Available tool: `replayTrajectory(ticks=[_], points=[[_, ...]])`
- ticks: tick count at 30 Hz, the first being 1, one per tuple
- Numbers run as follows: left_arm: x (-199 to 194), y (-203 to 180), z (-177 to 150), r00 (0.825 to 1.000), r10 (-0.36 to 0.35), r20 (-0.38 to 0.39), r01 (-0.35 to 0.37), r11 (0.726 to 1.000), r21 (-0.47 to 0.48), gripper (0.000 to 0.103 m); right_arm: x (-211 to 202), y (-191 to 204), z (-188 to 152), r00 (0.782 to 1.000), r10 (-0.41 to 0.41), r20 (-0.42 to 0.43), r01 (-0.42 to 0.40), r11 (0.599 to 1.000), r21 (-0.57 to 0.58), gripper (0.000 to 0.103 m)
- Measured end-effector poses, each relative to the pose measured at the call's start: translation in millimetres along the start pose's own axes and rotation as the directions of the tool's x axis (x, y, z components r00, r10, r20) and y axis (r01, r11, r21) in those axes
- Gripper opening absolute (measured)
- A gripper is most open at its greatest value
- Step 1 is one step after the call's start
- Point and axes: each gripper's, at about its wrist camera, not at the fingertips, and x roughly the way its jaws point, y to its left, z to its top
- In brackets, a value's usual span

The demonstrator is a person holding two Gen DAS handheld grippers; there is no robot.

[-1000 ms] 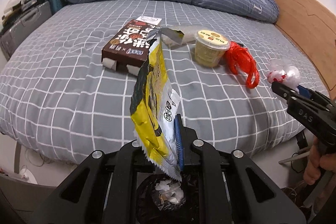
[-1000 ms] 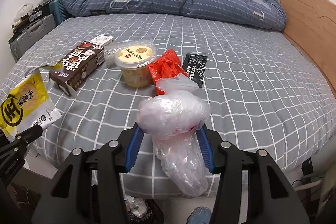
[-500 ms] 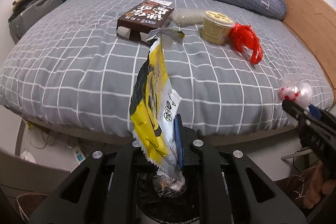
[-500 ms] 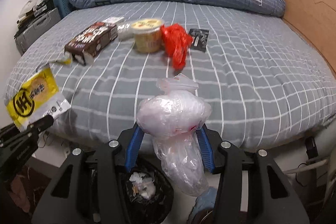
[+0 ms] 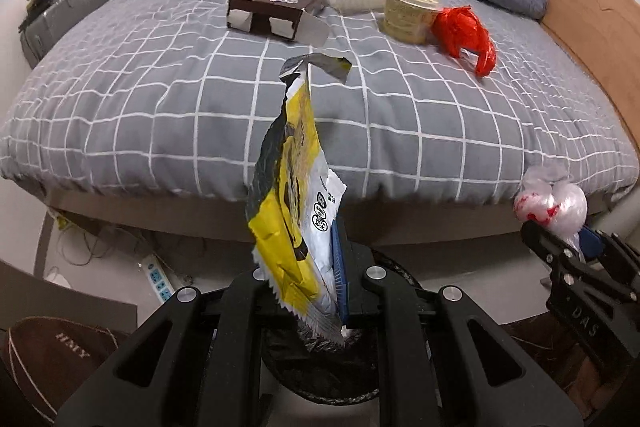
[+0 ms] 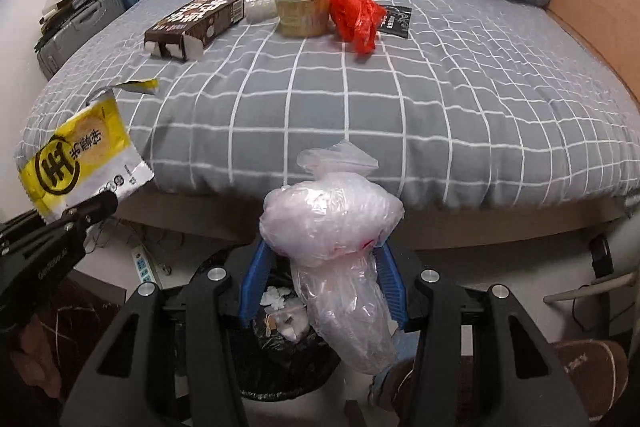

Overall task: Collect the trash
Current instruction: 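Carry the clear bag and yellow wrapper in both grippers down over the floor bin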

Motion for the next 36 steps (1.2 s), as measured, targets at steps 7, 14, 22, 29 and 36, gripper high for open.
replayTrajectory(ticks=[7,14,22,29,36], points=[[4.9,3.9,-21.4,0.999,-0.012,-0.052,0.011,1.000,-0.026,0.012,4.9,8.7,-20.0,0.998,0.024,-0.054,-0.024,1.000,-0.002,0.047],[22.7,-0.9,-43.8,0.996,0.025,-0.091,-0.023,1.000,0.019,0.012,22.6,17.5,-37.2,0.993,0.043,-0.113,-0.046,0.999,-0.024,0.047],[51.1,-2.5,-59.6,0.986,-0.013,-0.166,0.015,1.000,0.013,0.012,47.8,13.9,-54.3,0.984,0.052,-0.173,-0.057,0.998,-0.026,0.047],[76.9,-13.2,-73.7,0.975,-0.011,-0.222,0.021,0.999,0.042,0.012,62.2,0.9,-63.7,0.979,0.026,-0.203,-0.031,0.999,-0.020,0.047],[102.1,-24.6,-92.1,0.953,-0.039,-0.301,0.054,0.998,0.041,0.012,78.0,-7.0,-81.5,0.966,0.007,-0.258,-0.017,0.999,-0.035,0.047]])
